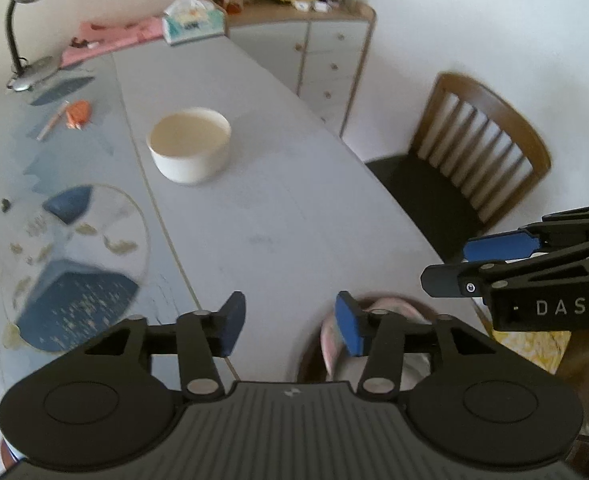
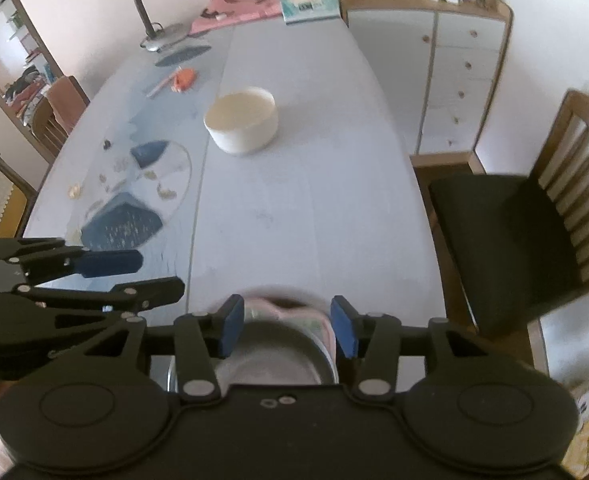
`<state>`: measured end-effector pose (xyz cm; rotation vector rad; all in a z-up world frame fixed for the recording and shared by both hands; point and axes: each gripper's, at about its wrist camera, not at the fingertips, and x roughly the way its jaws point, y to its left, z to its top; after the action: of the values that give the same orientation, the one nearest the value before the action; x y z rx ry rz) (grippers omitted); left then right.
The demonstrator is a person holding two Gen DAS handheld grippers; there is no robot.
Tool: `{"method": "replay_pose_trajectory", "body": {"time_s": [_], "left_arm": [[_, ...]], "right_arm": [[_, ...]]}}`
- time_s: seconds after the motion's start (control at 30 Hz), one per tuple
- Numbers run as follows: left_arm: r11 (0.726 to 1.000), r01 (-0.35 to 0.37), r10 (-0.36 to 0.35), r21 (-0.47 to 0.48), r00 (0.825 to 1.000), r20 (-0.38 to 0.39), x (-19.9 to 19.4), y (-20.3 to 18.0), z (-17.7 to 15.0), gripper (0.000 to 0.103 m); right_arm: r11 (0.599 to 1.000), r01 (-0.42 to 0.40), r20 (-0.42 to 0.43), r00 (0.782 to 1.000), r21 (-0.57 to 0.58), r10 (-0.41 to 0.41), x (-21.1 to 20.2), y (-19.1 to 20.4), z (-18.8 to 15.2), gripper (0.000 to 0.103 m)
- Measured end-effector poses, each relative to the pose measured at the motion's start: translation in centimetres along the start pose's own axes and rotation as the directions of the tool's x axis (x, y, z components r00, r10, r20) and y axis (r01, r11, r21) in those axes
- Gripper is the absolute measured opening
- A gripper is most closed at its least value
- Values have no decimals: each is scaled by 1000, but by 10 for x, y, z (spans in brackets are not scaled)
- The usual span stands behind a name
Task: Organize plates and bowls
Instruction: 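Move the left gripper to the rim of the cream bowl, then close the left gripper on the cream bowl's rim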
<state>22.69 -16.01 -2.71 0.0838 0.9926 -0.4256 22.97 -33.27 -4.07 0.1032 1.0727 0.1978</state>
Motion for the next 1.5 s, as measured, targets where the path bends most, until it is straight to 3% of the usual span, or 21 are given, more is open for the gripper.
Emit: {"method": "replay_pose_trajectory", "body": {"time_s": [0.1, 0.2, 0.67, 1.03, 1.27, 1.5], "left_arm": [[999, -24, 25, -30, 999, 41, -4, 15, 16, 62], [996, -63, 68, -62, 995, 78, -4, 31, 33, 70], [965, -182, 207, -188, 971, 120, 33, 93, 106, 77], [948, -230, 247, -220, 968, 55, 96, 116, 141, 77], [938, -257, 266, -233, 964, 5, 135, 128, 149, 77], [932, -282, 283, -229, 959, -29, 167, 136, 155, 77]], "right_arm": [[1000, 1, 34, 999, -21, 0, 1, 3, 22, 65], [999, 3, 59, 998, -37, 0, 7, 7, 46, 66], [998, -24, 76, 997, -60, 29, 67, 8, 133, 90], [1000, -29, 41, 999, -3, 29, 135, -6, 182, 89], [998, -48, -5, 999, 27, 48, 180, -6, 200, 84], [998, -38, -42, 998, 41, 40, 216, -6, 210, 72]]}}
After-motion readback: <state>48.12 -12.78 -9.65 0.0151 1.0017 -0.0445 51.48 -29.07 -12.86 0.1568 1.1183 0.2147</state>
